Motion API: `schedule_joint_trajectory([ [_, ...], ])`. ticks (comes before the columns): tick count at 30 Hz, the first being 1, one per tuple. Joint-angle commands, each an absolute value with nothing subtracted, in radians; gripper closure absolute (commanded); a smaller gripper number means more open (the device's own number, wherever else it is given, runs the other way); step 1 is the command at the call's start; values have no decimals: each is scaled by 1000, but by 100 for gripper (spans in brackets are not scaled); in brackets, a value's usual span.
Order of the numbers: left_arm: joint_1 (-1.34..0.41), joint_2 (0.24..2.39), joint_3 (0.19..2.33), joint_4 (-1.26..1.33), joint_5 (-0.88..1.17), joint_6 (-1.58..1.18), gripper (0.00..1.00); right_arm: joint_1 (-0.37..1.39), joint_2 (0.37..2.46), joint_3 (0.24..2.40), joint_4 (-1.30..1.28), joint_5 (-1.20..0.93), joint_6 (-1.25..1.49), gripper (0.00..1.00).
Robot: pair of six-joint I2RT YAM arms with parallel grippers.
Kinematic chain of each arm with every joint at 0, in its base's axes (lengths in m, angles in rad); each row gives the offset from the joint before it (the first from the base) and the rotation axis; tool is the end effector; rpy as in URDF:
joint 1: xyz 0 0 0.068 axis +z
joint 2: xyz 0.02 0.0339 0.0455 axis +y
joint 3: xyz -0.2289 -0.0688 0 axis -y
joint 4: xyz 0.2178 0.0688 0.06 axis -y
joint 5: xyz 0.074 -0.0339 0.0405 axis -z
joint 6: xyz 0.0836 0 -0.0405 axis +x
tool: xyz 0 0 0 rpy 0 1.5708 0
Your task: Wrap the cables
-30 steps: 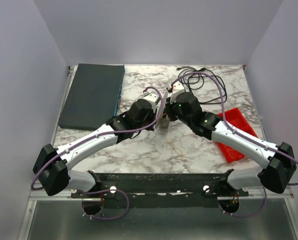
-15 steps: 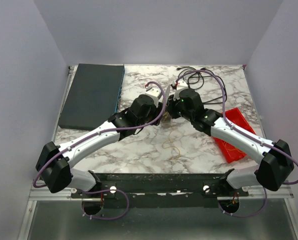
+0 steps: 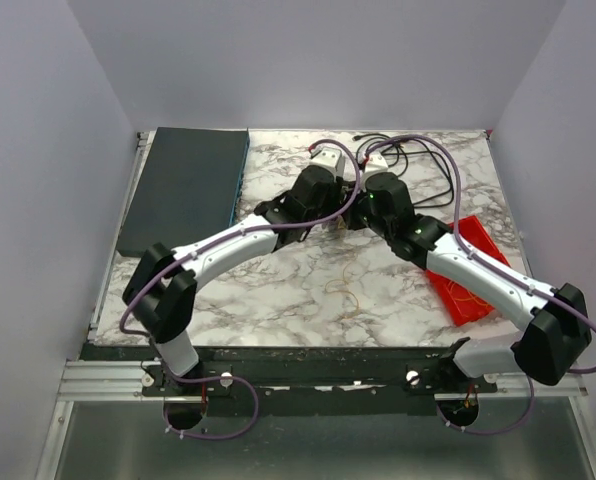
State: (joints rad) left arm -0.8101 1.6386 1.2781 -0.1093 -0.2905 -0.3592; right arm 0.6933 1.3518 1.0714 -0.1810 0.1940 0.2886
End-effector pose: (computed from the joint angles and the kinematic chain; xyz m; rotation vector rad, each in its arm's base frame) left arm 0.2917 -0.2717 0.2514 0.2775 2.0290 -0.4421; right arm 0.2686 0.2023 0.2648 -0.2902 2.0282 0.4219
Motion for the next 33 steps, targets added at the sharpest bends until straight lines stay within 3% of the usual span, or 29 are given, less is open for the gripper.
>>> schedule_joint_trajectory([
  [1, -766, 1780, 1418, -71, -321, -331, 54, 691, 1319, 1093, -199, 234, 335, 99],
  [4, -762, 1840, 1462, -62, -307, -300, 63, 692, 1310, 1093, -220, 256, 345, 99],
  [8, -756, 1889, 1500, -57, -283, -281, 97, 690, 1283, 1100, -244, 302, 351, 99],
  [9, -755, 1895, 1507, -60, -283, -274, 100, 691, 1277, 1106, -252, 312, 353, 99],
  [15, -760, 1742, 1451, -124, -253, -247, 100, 692, 1234, 1176, -326, 255, 360, 99],
  [25, -863, 1357, 1098, -232, -264, -358, 100, 691, 1217, 1268, -401, 17, 388, 99],
  [33, -918, 1301, 963, -220, -337, -402, 100, 693, 1241, 1260, -346, -114, 373, 99],
])
